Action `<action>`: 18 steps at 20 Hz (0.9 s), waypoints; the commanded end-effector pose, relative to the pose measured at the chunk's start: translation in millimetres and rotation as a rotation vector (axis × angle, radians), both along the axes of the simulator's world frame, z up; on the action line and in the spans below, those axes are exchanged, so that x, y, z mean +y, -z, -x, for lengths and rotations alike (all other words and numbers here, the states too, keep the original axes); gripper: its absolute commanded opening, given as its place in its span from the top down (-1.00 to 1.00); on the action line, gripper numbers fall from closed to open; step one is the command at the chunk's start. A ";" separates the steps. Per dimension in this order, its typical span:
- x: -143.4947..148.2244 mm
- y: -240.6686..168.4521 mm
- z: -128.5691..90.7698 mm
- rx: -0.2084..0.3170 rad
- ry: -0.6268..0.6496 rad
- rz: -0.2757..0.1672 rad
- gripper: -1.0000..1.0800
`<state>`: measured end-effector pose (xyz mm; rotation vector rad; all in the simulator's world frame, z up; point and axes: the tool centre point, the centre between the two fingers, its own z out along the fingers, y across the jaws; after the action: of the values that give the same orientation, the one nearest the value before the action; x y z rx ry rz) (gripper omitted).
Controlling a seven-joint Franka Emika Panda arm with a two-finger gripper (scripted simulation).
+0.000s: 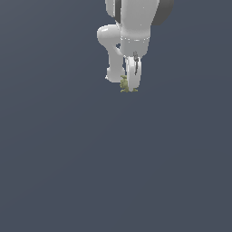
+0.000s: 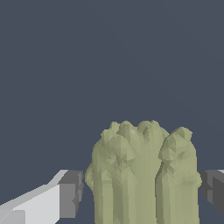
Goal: Pick up the object and move it to a goal position.
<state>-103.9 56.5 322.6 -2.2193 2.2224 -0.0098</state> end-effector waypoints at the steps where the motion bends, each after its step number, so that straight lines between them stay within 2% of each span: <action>1: 4.3 -25.2 1.0 0.001 0.000 0.000 1.00; 10: 19.2 -106.1 0.6 0.004 -0.002 -0.002 1.00; 18: 27.1 -146.5 -1.5 0.005 -0.004 -0.004 1.00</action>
<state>-102.7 82.4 463.2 -2.2232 2.2184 -0.0019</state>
